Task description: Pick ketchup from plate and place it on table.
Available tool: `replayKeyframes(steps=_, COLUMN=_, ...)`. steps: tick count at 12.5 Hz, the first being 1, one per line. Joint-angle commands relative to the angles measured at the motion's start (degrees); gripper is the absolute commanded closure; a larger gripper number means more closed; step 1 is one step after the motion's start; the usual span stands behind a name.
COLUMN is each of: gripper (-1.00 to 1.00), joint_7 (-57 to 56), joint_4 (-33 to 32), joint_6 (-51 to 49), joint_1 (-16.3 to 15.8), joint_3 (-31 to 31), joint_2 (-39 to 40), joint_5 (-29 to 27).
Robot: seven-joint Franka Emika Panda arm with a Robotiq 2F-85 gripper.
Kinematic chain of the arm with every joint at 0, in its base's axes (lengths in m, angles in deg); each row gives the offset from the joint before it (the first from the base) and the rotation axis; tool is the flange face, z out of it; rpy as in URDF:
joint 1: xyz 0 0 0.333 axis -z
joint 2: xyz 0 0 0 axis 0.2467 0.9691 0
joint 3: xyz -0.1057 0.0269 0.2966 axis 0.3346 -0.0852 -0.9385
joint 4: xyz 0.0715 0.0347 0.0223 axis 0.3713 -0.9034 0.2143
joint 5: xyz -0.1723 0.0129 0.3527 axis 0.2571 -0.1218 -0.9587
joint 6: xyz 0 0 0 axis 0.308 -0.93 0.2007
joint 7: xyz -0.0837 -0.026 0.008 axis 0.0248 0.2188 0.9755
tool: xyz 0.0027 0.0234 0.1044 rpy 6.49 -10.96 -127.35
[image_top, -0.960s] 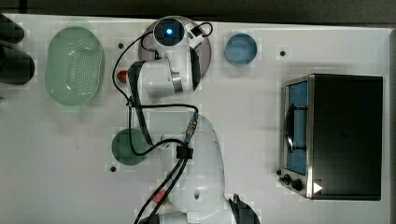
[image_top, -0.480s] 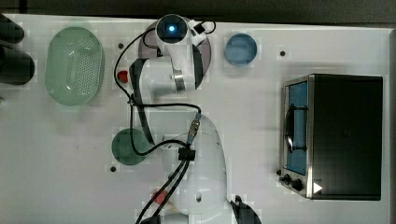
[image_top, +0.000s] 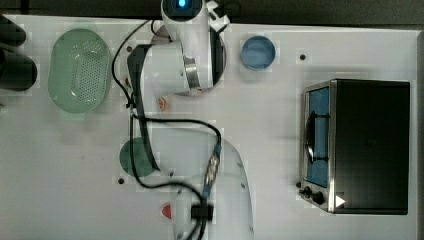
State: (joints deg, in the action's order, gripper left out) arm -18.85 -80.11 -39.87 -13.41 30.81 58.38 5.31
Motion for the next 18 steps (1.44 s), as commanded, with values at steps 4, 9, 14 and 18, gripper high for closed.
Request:
replayKeyframes(steps=4, gripper=-0.19, joint_7=-1.2, joint_4=-7.8, joint_6=-2.5, joint_1=5.6, joint_3=0.0, joint_2=-16.1, joint_5=-8.7)
replayKeyframes(steps=9, gripper=-0.19, joint_7=-1.2, joint_4=-25.9, joint_6=-0.9, joint_1=8.3, joint_3=0.9, joint_2=-29.0, joint_5=-8.7)
replayKeyframes(steps=14, gripper=-0.19, joint_7=-1.2, joint_4=-43.7, joint_6=8.3, joint_1=8.3, joint_3=1.6, joint_2=-34.4, joint_5=-8.7)
replayKeyframes(steps=18, gripper=-0.19, joint_7=-1.2, joint_4=-50.6, joint_6=16.3, joint_1=8.3, joint_3=2.1, joint_2=-30.8, joint_5=-8.7)
